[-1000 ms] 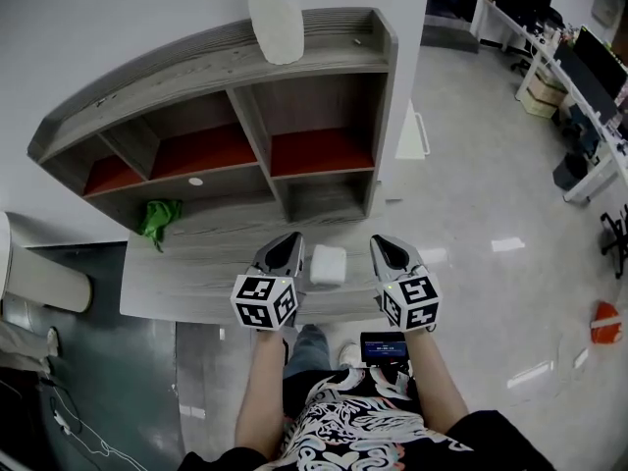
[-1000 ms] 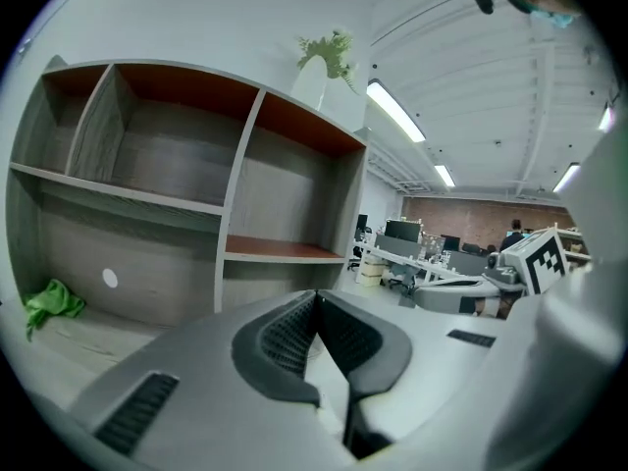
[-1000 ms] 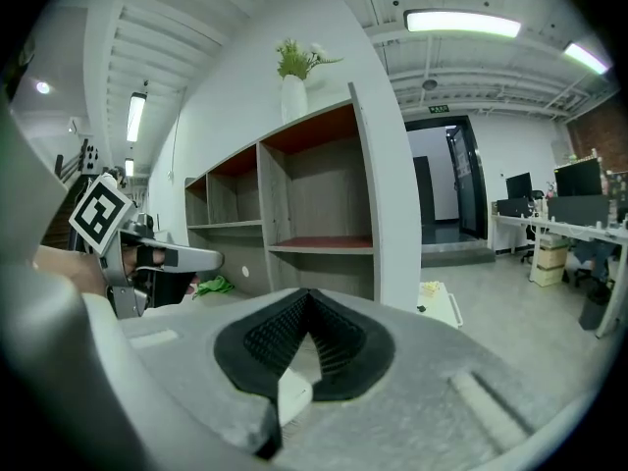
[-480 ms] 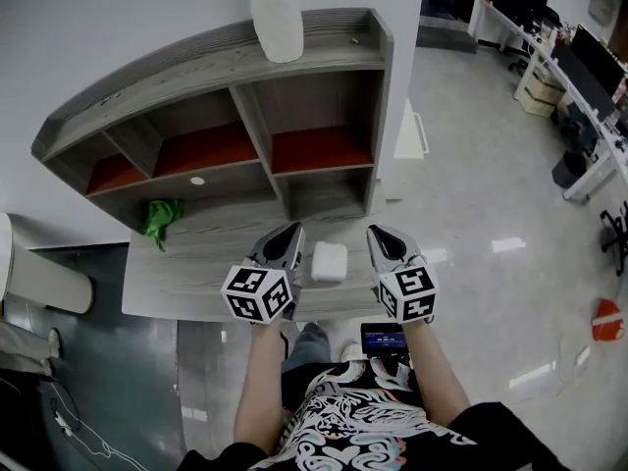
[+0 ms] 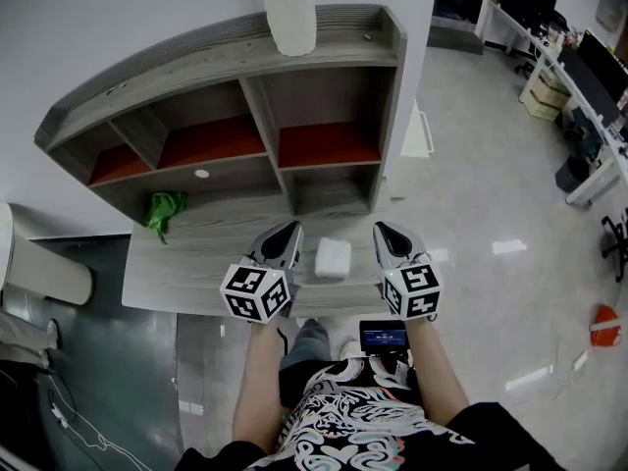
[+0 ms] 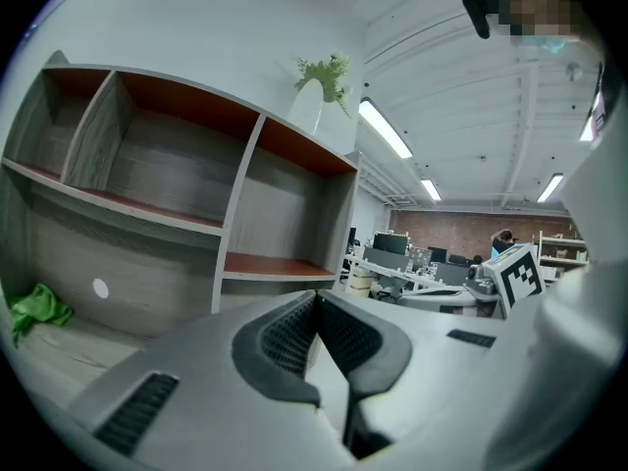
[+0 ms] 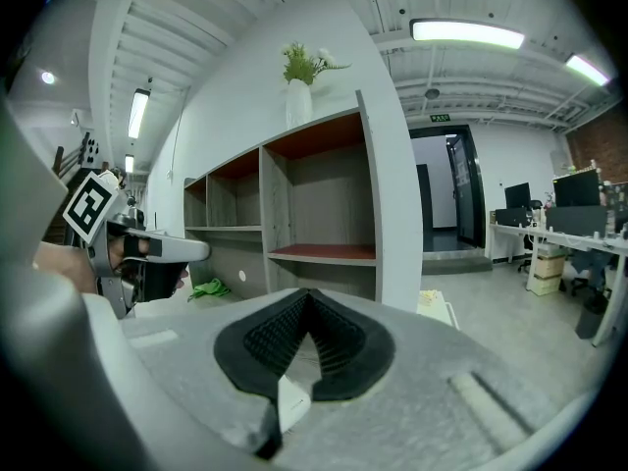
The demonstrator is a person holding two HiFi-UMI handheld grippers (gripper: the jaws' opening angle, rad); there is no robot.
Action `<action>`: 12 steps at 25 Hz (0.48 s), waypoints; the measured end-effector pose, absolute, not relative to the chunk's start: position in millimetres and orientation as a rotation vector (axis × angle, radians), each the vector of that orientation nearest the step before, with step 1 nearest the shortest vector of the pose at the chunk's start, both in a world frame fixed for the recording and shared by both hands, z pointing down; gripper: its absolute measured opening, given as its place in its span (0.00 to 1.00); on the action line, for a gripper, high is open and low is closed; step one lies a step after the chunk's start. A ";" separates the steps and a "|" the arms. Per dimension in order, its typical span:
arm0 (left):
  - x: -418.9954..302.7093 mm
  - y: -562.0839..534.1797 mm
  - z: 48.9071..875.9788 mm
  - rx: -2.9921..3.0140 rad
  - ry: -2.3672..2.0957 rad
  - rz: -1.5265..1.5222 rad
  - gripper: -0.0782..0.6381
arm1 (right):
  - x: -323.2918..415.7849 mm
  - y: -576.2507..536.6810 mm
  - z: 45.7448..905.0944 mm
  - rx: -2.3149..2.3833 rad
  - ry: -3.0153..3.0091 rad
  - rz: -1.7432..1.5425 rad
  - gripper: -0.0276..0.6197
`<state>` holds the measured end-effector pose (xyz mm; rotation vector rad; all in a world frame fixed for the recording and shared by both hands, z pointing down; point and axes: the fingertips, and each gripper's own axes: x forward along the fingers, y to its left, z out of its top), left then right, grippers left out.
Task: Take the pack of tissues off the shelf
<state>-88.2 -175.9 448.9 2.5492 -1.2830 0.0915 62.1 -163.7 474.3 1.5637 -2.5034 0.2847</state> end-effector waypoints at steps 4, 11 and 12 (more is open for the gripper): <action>-91.8 -176.4 448.6 2.540 -1.286 0.071 0.12 | 61.1 -163.1 473.1 1.556 -2.503 0.271 0.05; -93.5 -176.6 447.5 2.539 -1.283 0.064 0.12 | 61.6 -163.2 471.8 1.564 -2.503 0.267 0.05; -93.1 -176.4 447.6 2.539 -1.282 0.066 0.12 | 61.7 -163.1 472.0 1.564 -2.503 0.266 0.05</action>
